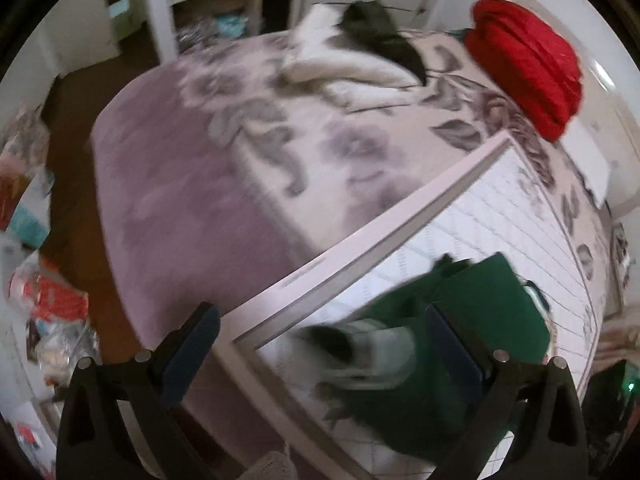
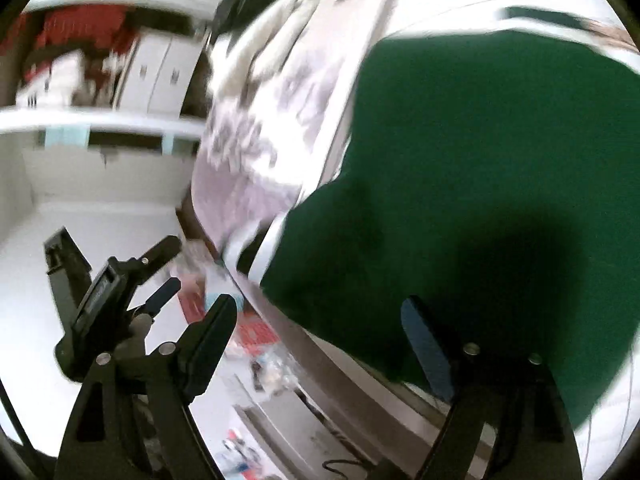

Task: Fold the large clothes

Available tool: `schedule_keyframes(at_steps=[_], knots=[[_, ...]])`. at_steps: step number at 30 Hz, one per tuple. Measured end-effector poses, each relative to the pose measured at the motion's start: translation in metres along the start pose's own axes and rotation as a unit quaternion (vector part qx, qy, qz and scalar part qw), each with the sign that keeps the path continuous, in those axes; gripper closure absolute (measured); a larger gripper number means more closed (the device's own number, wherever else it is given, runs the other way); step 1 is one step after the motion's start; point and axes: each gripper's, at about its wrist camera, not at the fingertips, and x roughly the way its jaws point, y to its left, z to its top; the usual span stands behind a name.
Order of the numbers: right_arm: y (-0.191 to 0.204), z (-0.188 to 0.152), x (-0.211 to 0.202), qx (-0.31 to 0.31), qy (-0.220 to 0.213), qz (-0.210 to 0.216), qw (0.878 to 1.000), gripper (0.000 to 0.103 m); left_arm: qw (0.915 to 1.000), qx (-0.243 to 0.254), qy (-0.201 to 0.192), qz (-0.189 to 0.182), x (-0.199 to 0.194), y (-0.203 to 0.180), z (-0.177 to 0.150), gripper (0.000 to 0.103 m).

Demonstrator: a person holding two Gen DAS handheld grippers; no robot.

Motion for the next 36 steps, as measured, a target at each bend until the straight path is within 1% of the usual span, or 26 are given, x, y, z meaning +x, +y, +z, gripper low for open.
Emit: schedule_keyframes(at_steps=[1, 2, 3, 4, 6, 7, 10, 12, 13, 14, 15, 16, 17, 18, 19, 21, 22, 23, 25, 27, 28, 30, 31, 33, 35, 36], knots=[[-0.004, 0.0, -0.018, 0.031, -0.017, -0.025, 0.999, 0.017, 0.9999, 0.012, 0.0, -0.006, 0.004, -0.011, 0.002, 0.0], [-0.015, 0.004, -0.022, 0.048, -0.031, -0.048, 0.997, 0.017, 0.9997, 0.023, 0.004, -0.011, 0.013, -0.023, 0.001, 0.0], [-0.034, 0.012, -0.015, 0.055, -0.043, -0.068, 0.995, 0.017, 0.9993, 0.032, 0.01, -0.015, 0.019, -0.031, -0.001, 0.0], [-0.051, 0.016, -0.029, 0.062, -0.059, -0.104, 0.991, 0.019, 0.9984, 0.049, 0.023, -0.018, 0.036, -0.045, -0.005, 0.0], [-0.068, 0.034, -0.029, 0.075, -0.073, -0.13, 0.986, 0.04, 0.9961, 0.073, 0.047, -0.019, 0.07, -0.068, -0.015, 0.0], [-0.076, 0.038, -0.019, 0.079, -0.071, -0.142, 0.984, 0.051, 0.995, 0.082, 0.056, -0.015, 0.086, -0.078, -0.018, 0.0], [-0.085, 0.067, -0.012, 0.074, -0.071, -0.188, 0.977, 0.052, 0.9901, 0.111, 0.085, -0.017, 0.133, -0.105, -0.024, 0.0], [-0.093, 0.087, 0.017, 0.091, -0.043, -0.21, 0.973, 0.048, 0.9847, 0.133, 0.112, 0.005, 0.165, -0.117, -0.029, 0.0], [-0.086, 0.106, 0.054, 0.107, -0.035, -0.208, 0.972, 0.042, 0.983, 0.141, 0.117, 0.012, 0.181, -0.119, -0.031, 0.0], [-0.086, 0.111, 0.071, 0.11, -0.031, -0.209, 0.971, 0.03, 0.9821, 0.146, 0.118, 0.016, 0.19, -0.12, -0.031, 0.0], [-0.084, 0.118, 0.081, 0.1, -0.023, -0.212, 0.972, 0.02, 0.9819, 0.144, 0.123, 0.009, 0.194, -0.119, -0.029, 0.0], [-0.08, 0.118, 0.084, 0.087, -0.01, -0.218, 0.972, 0.003, 0.9819, 0.14, 0.127, 0.004, 0.194, -0.118, -0.026, 0.0], [-0.074, 0.118, 0.083, 0.077, 0.008, -0.236, 0.969, 0.0, 0.9814, 0.139, 0.133, 0.002, 0.192, -0.117, -0.023, 0.0], [-0.068, 0.116, 0.076, 0.078, 0.011, -0.243, 0.967, 0.001, 0.9807, 0.139, 0.137, 0.002, 0.189, -0.116, -0.02, 0.0], [-0.065, 0.115, 0.065, 0.086, 0.0, -0.232, 0.969, 0.005, 0.9811, 0.139, 0.134, -0.001, 0.18, -0.115, -0.017, 0.0], [-0.064, 0.11, 0.031, 0.096, -0.038, -0.196, 0.975, 0.034, 0.9818, 0.15, 0.117, -0.002, 0.162, -0.118, -0.013, 0.0], [-0.065, 0.108, 0.019, 0.1, -0.047, -0.184, 0.977, 0.061, 0.9817, 0.16, 0.104, -0.001, 0.152, -0.122, -0.01, 0.0], [-0.068, 0.105, 0.003, 0.111, -0.061, -0.16, 0.979, 0.074, 0.9818, 0.167, 0.09, 0.0, 0.144, -0.126, -0.007, 0.0], [-0.074, 0.096, -0.032, 0.122, -0.085, -0.137, 0.979, 0.075, 0.9825, 0.171, 0.073, -0.007, 0.139, -0.135, -0.002, 0.0], [-0.078, 0.108, -0.031, 0.116, -0.107, -0.131, 0.979, 0.075, 0.9826, 0.172, 0.071, -0.009, 0.149, -0.147, 0.006, 0.0], [-0.077, 0.117, -0.024, 0.111, -0.107, -0.132, 0.979, 0.076, 0.9827, 0.169, 0.075, -0.011, 0.158, -0.153, 0.009, 0.0], [-0.087, 0.141, 0.006, 0.11, -0.093, -0.133, 0.981, 0.078, 0.9797, 0.175, 0.098, 0.003, 0.19, -0.163, 0.012, 0.0], [-0.101, 0.147, 0.017, 0.118, -0.082, -0.139, 0.98, 0.083, 0.9784, 0.174, 0.112, 0.005, 0.209, -0.166, 0.014, 0.0], [-0.12, 0.165, 0.041, 0.141, -0.05, -0.124, 0.981, 0.093, 0.9797, 0.159, 0.121, -0.008, 0.227, -0.164, 0.019, 0.0], [-0.123, 0.172, 0.028, 0.15, -0.03, -0.105, 0.983, 0.093, 0.98, 0.144, 0.134, -0.024, 0.227, -0.16, 0.027, 0.0], [-0.122, 0.174, 0.02, 0.148, -0.021, -0.093, 0.984, 0.091, 0.9797, 0.147, 0.134, -0.025, 0.221, -0.159, 0.029, 0.0]])
